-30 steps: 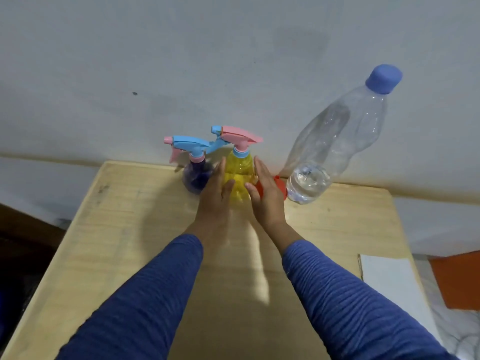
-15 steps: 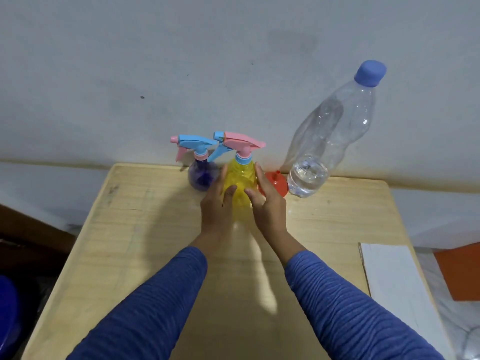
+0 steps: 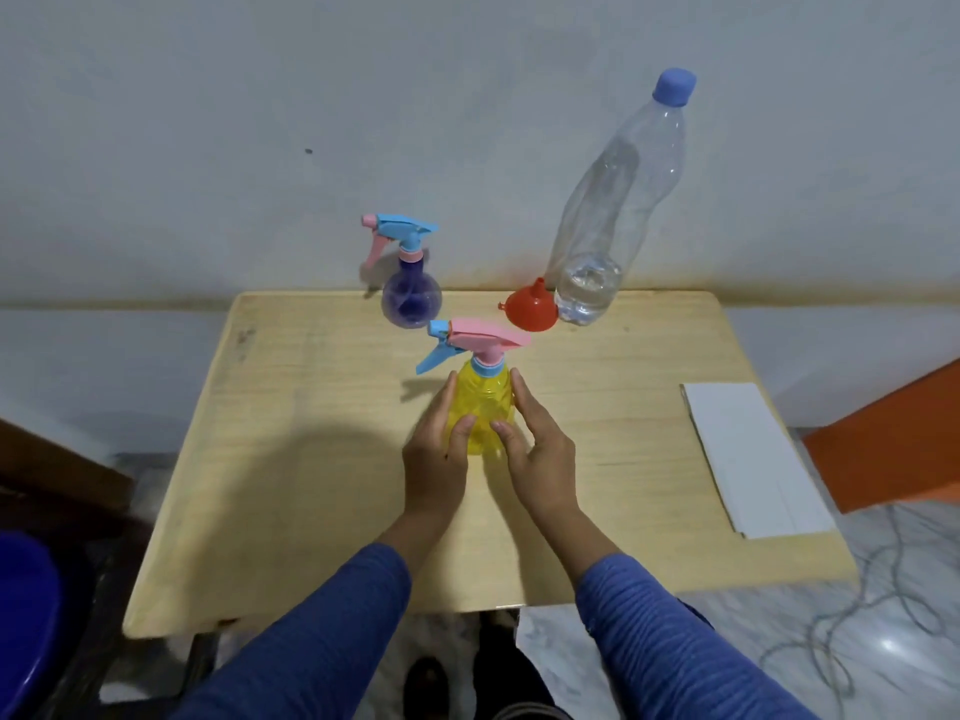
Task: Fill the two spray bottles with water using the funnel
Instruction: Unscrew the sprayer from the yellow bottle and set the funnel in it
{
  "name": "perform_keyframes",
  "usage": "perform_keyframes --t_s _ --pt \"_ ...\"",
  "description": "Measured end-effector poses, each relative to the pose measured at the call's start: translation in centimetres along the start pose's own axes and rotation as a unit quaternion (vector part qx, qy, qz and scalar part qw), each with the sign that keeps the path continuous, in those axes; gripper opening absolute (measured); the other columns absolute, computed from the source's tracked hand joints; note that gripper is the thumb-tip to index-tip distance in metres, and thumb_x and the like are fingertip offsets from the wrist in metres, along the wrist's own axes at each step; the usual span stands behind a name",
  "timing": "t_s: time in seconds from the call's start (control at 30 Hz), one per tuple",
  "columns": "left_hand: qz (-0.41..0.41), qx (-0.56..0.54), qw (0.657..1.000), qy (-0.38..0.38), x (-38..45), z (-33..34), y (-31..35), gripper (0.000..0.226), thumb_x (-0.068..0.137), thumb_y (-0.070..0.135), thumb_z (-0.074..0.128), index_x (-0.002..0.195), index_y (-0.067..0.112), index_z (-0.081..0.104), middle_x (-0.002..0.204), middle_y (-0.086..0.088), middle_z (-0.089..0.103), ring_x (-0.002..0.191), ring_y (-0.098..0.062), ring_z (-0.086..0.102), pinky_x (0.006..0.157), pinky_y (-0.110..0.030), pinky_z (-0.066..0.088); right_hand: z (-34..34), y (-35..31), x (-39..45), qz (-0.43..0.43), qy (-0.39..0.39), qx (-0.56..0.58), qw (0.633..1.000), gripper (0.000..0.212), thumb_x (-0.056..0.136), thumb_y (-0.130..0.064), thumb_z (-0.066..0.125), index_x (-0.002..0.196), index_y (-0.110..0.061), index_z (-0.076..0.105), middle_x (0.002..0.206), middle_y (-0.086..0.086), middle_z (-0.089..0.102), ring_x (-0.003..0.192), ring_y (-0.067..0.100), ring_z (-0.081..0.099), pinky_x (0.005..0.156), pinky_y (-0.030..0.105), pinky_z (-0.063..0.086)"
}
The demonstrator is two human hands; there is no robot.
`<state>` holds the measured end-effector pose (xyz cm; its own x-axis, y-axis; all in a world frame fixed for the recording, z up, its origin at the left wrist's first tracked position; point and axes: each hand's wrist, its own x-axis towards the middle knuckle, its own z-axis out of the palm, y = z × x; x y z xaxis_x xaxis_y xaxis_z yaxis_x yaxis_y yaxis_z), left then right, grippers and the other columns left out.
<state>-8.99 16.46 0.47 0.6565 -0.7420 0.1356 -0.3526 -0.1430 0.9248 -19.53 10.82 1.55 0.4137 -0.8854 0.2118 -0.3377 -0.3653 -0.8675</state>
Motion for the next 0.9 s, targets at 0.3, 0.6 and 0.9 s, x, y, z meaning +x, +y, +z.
perform_keyframes --t_s 0.3,0.6,0.9 --pt "-0.005 -0.072 0.996 -0.049 -0.9 -0.3 -1.6 0.061 0.082 0.034 0.061 0.125 0.066 0.032 0.138 0.018 0.047 0.126 0.001 0.046 0.104 -0.023 0.039 -0.7 0.8 -1.5 -0.002 -0.006 -0.021 1.000 0.065 0.086 -0.017 0.066 0.139 -0.038 0.034 0.135 -0.012 0.052 0.121 0.005 0.053 0.102 0.022 0.043" --pt "-0.082 -0.112 0.990 -0.036 -0.7 0.2 -3.4 0.084 0.058 0.045 0.075 0.134 0.047 0.040 0.133 0.026 0.046 0.122 0.009 0.042 0.097 -0.014 0.033 -2.2 -3.0 1.4 -0.055 0.060 0.068 0.994 0.084 0.077 -0.018 0.076 0.139 -0.044 0.027 0.126 -0.012 0.053 0.115 0.010 0.057 0.096 0.021 0.046" --pt "-0.105 -0.147 0.983 -0.037 -1.5 1.1 -3.8 0.072 0.067 0.039 0.072 0.134 0.034 0.046 0.131 0.012 0.055 0.119 0.000 0.050 0.093 -0.009 0.033 -3.0 -4.0 3.9 -0.143 -0.036 0.025 0.989 0.054 0.077 -0.013 0.075 0.126 -0.022 0.056 0.113 -0.006 0.064 0.093 0.006 0.064 0.086 0.017 0.049"
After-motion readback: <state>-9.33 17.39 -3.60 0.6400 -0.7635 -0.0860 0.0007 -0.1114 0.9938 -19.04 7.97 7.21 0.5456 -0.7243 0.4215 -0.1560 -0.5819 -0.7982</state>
